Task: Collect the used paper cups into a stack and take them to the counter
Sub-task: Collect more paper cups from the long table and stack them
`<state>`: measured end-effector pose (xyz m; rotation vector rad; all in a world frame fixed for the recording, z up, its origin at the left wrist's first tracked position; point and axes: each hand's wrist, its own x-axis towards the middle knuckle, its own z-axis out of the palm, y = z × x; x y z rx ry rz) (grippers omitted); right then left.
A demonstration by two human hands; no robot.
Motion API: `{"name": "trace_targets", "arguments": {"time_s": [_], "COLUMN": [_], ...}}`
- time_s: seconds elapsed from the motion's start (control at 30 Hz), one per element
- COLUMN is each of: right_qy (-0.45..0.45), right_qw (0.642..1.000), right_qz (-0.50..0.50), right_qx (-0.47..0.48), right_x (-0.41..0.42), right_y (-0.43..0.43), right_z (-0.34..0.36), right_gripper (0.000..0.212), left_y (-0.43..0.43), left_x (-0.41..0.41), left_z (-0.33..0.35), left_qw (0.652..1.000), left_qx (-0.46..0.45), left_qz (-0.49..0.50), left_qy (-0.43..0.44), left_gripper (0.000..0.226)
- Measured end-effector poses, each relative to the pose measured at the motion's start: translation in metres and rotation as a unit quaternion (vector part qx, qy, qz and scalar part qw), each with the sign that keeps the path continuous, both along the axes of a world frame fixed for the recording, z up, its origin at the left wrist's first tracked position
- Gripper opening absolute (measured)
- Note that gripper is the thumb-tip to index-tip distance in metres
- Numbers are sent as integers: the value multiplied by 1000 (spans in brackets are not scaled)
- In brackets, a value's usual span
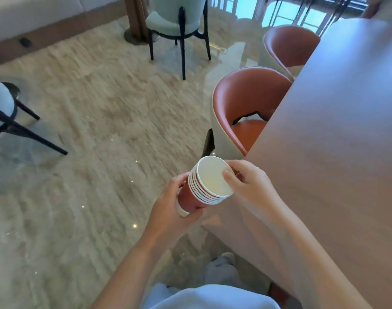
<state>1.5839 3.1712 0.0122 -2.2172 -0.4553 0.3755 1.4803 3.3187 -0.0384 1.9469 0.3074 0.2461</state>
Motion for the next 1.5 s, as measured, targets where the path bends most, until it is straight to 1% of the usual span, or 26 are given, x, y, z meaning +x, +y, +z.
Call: {"name": "trace_targets", "arguments": {"time_s": [0.1,0.2,0.27,0.33,0.47,0.57,0.67,0.73,0.83,0.93,1.07,1.2,1.33,1.5], "right_qy": [9,53,75,80,77,84,126,153,176,177,165,162,161,181], "right_qw": [998,989,980,971,956,949,939,934,928,930,928,925,925,930], "right_qz": [26,77,128,185,264,284,293,290,285,266,271,285,293,268], "right_qx": [52,117,135,130,101,108,131,145,163,183,196,194,181,174], "right_x": [-30,-63,-83,-100,-122,-127,-121,-111,-82,-35,42,108,152,205], "right_y": [51,104,140,174,237,279,317,343,386,435,504,568,627,705], "right_z": [6,10,11,9,0,-6,-10,-13,-16,-18,-8,1,0,-11], "right_gripper": [32,45,62,72,66,65,60,56,58,55,55,53,52,58], "left_y": [43,88,117,144,188,215,244,267,308,359,428,493,549,634], "left_x": [-36,-74,-99,-124,-162,-172,-167,-155,-126,-78,-4,57,103,158], "left_z": [3,8,12,13,12,12,4,-1,-3,0,12,22,18,5], "left_qw": [999,996,993,988,976,965,957,951,950,950,950,956,955,956], "left_qx": [-26,-40,-41,-43,-49,-66,-73,-94,-105,-103,-109,-88,-99,-103], "left_qz": [43,82,112,147,209,251,278,291,289,291,288,277,278,271], "left_qy": [6,13,19,25,28,33,38,44,59,54,47,36,37,36], "left_gripper": [67,64,62,61,64,61,61,60,61,60,60,61,64,63]}}
